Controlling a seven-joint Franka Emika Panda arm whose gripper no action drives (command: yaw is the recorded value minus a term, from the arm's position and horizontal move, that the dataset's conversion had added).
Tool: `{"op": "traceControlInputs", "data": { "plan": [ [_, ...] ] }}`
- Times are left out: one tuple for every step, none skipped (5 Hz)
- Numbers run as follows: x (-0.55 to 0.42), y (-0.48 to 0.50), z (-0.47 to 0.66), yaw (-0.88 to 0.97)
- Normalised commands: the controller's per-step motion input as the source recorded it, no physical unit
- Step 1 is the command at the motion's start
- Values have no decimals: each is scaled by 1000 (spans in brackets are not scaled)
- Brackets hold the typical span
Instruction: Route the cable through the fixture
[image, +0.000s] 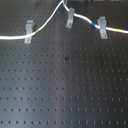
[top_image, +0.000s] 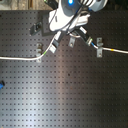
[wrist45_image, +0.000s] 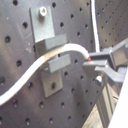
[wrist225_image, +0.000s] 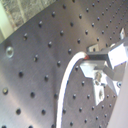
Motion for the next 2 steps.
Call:
{"op": "traceControlInputs", "data": {
  "plan": [
    [-18, 177, 507, -465],
    [-145, 111, 143, -425]
  ]
}}
